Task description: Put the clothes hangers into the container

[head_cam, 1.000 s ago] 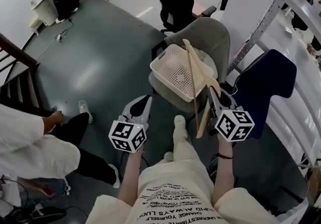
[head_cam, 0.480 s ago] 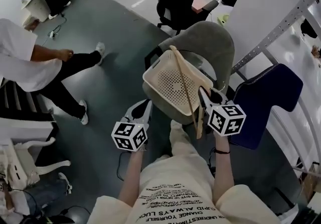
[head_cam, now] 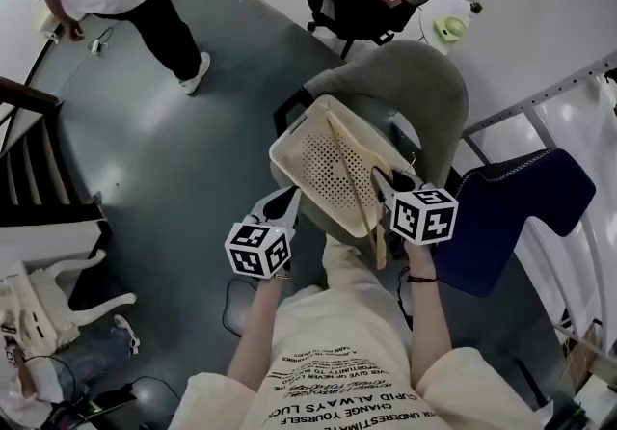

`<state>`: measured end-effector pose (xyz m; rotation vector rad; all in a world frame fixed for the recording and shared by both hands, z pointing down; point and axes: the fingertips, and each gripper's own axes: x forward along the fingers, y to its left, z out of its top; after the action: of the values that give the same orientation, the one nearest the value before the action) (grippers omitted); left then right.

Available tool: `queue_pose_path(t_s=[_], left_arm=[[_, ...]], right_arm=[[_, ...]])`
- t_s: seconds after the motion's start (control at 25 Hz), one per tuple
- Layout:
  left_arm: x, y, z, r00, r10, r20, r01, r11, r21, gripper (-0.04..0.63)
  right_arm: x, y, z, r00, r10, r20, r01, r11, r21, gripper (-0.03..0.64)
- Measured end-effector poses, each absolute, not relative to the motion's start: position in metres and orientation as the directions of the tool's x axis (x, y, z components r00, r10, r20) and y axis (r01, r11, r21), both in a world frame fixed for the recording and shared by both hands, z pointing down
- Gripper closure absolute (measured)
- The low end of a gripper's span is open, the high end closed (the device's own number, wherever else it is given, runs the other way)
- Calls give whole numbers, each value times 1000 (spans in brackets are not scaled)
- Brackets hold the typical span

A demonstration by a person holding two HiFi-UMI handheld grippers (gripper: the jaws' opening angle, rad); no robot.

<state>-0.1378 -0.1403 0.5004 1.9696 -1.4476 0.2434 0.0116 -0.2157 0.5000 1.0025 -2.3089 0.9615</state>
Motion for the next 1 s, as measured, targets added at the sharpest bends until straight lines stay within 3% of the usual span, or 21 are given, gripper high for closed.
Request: queue_pose_path(t_s=[0.48,1.0], left_arm=[[-129,-174,551,406,-706,580,-886,-150,438,572],[-116,-190,582,479,-633,609,-858,-191,476,572]], right_arm=[[-1,-254,585,-639,-314,702,-760,404,-510,561],[3,-268,624,-645,-316,696,-764,268,-586,561]])
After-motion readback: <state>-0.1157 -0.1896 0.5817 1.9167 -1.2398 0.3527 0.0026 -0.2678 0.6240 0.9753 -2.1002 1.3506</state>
